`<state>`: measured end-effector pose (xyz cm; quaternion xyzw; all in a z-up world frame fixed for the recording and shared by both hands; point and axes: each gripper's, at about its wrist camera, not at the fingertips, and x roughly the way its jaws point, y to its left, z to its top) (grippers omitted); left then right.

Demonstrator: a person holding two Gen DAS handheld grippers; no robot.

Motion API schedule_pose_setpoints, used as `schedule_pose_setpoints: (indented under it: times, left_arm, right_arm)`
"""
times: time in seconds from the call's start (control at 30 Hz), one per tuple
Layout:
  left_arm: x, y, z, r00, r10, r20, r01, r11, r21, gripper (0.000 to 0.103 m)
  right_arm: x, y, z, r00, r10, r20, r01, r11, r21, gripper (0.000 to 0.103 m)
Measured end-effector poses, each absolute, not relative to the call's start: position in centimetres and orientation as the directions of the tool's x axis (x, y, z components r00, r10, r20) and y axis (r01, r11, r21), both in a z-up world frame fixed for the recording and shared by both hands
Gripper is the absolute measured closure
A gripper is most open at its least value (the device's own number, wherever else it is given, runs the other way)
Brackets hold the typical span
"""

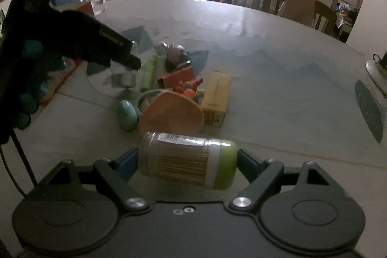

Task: Organize rigid objects
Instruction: 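Grasp the clear plastic cup with the left tool while the right tool grasps the toothpick jar, then carry the clear cup and green-capped toothpick jar into the cardboard box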

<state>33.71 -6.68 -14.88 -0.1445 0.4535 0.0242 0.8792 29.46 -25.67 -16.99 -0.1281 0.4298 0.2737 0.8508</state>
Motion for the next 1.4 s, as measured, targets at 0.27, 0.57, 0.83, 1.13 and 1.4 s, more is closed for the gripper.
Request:
schedule_pose_setpoints:
  times: [0.27,0.57,0.83,1.13,1.4]
  left_arm:
    - [31.5,-6.1,-13.2,0.614,-0.139,-0.777,-0.132,0.952,-0.275,0.061]
    - [28.3,-5.0,-9.3,0.637,-0.196,-0.746,-0.068,0.949,-0.308,0.061]
    - [25.8,-1.9,-6.3,0.658,-0.210,-0.723,-0.048,0.947,-0.319,0.061]
    - [23.4,2.9,-4.2,0.689,-0.187,-0.700,-0.067,0.946,-0.318,0.061]
    - [21.5,7.9,-3.2,0.711,-0.153,-0.686,-0.091,0.948,-0.306,0.061]
  right_arm:
    - [28.2,-25.4,-14.1,0.507,0.376,-0.775,-0.574,0.818,0.022,0.017]
    - [26.9,-23.6,-10.8,0.528,0.395,-0.752,-0.589,0.808,0.011,0.017]
    - [25.7,-20.4,-7.9,0.538,0.429,-0.725,-0.603,0.797,0.024,0.017]
    - [23.9,-15.6,-5.8,0.539,0.465,-0.702,-0.637,0.770,0.021,0.017]
    - [22.9,-10.8,-4.7,0.542,0.488,-0.684,-0.664,0.747,0.007,0.018]
